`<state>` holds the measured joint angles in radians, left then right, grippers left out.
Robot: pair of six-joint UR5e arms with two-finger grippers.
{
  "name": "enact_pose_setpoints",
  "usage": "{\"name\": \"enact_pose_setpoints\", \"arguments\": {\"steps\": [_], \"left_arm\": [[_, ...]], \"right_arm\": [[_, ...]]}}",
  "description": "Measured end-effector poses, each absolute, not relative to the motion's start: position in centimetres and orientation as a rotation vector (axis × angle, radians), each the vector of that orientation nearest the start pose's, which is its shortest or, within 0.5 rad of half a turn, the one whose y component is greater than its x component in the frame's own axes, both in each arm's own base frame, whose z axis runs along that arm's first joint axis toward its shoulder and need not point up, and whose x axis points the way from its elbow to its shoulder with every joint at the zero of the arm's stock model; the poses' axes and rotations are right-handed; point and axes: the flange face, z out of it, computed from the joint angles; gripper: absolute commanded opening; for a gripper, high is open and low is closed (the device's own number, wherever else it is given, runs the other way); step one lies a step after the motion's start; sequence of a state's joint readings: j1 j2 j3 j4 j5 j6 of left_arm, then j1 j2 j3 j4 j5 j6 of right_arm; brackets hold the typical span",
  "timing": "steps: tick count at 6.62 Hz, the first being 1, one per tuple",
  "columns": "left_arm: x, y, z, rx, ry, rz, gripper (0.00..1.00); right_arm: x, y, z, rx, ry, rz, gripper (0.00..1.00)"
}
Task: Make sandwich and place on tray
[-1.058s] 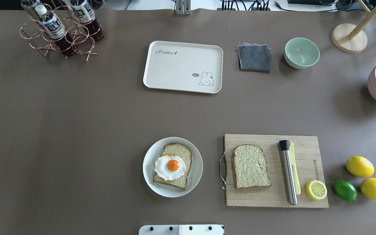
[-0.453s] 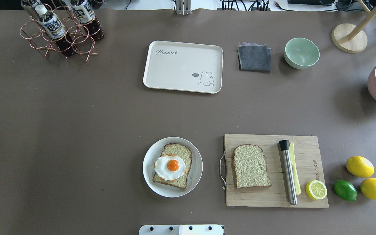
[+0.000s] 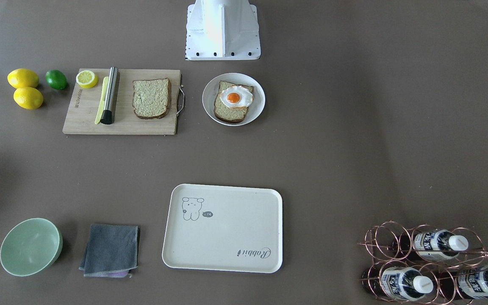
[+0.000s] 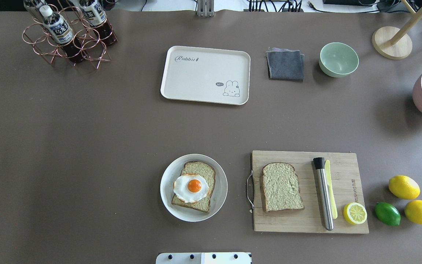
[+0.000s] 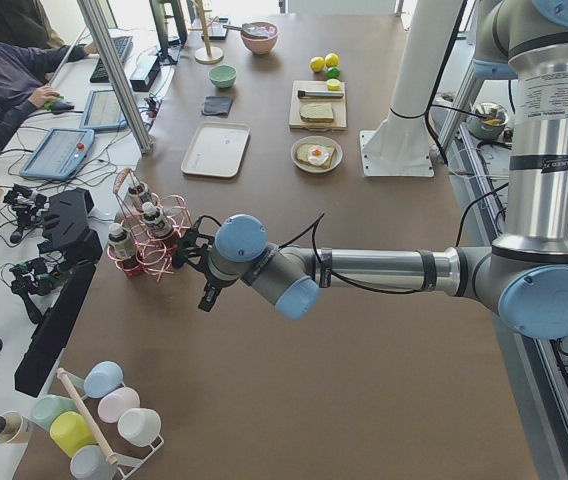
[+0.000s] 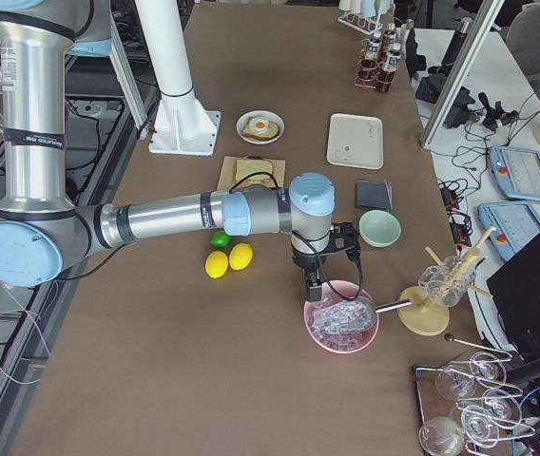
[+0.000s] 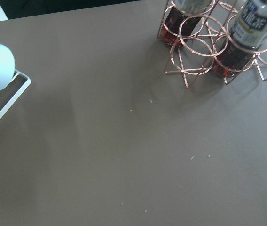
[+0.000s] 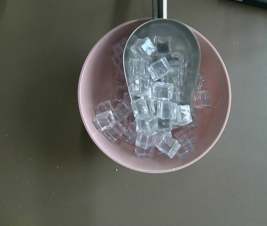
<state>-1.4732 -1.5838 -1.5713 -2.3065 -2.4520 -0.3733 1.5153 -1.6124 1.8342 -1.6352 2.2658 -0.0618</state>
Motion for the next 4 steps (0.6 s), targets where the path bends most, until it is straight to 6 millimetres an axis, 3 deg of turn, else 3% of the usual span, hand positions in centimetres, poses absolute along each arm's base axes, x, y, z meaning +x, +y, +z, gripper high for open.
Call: {"name": "enact_pose_setpoints", "arguments": {"steps": [2, 4], "left_arm": [[5.0, -53.9, 50.9, 0.507, 1.064, 0.073, 0.98], [12.5, -56.1, 44.0, 0.553, 1.127, 0.157, 0.99]], "right_arm": [[1.4, -50.0, 52.4, 0.198, -0.703, -0.225, 0.99], [-4.6, -50.4, 47.4, 0.19, -0.737, -0.198, 1.0]]}}
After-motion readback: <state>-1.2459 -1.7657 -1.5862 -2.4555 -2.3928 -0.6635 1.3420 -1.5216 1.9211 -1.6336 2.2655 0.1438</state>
